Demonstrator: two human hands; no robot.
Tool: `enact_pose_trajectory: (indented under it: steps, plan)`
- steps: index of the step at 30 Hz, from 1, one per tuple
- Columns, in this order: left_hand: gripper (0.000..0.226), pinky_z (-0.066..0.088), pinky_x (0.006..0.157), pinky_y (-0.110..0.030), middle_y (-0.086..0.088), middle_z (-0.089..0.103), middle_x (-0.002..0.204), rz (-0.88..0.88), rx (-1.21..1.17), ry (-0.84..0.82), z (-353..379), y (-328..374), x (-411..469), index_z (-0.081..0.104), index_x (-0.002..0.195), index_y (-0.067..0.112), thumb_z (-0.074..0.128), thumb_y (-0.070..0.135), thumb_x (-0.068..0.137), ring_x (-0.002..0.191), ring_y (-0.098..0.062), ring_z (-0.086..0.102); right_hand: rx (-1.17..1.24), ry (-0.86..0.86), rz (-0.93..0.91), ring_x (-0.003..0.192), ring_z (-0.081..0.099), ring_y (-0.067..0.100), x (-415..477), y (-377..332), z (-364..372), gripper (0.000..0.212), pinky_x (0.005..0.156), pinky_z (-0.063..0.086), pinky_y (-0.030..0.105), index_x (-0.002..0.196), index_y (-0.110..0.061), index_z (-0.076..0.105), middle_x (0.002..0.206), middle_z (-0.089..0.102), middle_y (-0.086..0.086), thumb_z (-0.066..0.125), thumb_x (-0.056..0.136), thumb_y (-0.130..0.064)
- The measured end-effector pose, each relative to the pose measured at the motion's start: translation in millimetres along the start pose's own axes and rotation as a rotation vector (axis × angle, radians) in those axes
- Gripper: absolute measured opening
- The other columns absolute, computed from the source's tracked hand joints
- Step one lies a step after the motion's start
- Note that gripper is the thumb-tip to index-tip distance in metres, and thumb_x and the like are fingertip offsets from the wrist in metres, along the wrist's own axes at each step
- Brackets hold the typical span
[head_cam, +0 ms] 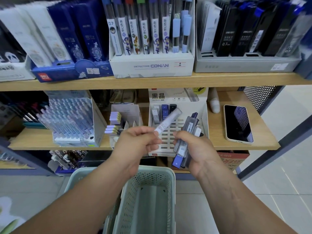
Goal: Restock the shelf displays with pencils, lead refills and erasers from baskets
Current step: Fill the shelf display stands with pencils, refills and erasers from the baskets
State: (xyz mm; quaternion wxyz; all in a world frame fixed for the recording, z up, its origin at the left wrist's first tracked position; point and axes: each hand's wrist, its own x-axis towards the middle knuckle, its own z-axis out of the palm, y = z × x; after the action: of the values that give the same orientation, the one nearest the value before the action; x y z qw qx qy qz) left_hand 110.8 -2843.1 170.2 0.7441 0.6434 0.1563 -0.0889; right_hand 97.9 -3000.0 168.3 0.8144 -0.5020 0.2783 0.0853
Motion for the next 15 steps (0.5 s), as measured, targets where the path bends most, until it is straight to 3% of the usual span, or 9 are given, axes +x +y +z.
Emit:
enact_pose_trajectory:
  steps: [5, 8, 10, 15]
  plan:
    - [0.011, 0.061, 0.068, -0.037, -0.007, 0.073, 0.073, 0.373, 0.424, 0.19, -18.8, 25.9, 27.8, 0.074, 0.085, 0.012, 0.079, 0.004, 0.081, 0.064, -0.019, 0.068, 0.014, 0.016, 0.016, 0.05, 0.062, 0.014, 2.0, -0.7, -3.2, 0.012, 0.044, 0.049, 0.024, 0.087, -0.009, 0.068, 0.061, 0.065, 0.005, 0.078, 0.08, -0.004]
    - [0.01, 0.052, 0.067, -0.013, 0.01, 0.07, 0.073, 0.626, 0.815, 0.2, -24.3, 45.8, 38.9, 0.077, 0.086, 0.021, 0.081, 0.013, 0.08, 0.065, -0.001, 0.064, 0.018, 0.009, 0.008, 0.049, 0.062, 0.013, 2.1, -1.5, -4.5, 0.013, 0.045, 0.049, 0.024, 0.087, -0.009, 0.067, 0.06, 0.064, 0.004, 0.077, 0.081, -0.003]
    - [0.012, 0.043, 0.065, -0.003, 0.015, 0.068, 0.077, 0.724, 1.0, 0.14, -21.7, 54.3, 43.3, 0.079, 0.093, 0.019, 0.079, 0.014, 0.083, 0.066, 0.003, 0.061, 0.03, 0.004, 0.007, 0.045, 0.063, 0.013, 0.9, -2.7, -4.4, 0.014, 0.042, 0.048, 0.023, 0.09, -0.007, 0.067, 0.058, 0.064, 0.004, 0.076, 0.081, -0.002]
    - [0.012, 0.052, 0.079, -0.026, -0.001, 0.074, 0.092, 0.872, 1.247, -0.047, -13.0, 54.3, 60.5, 0.079, 0.097, 0.012, 0.074, 0.009, 0.086, 0.08, -0.012, 0.064, 0.033, 0.002, 0.002, 0.044, 0.064, 0.012, -2.3, -4.4, -2.0, 0.019, 0.039, 0.047, 0.022, 0.098, -0.002, 0.067, 0.056, 0.066, 0.004, 0.076, 0.082, -0.001]
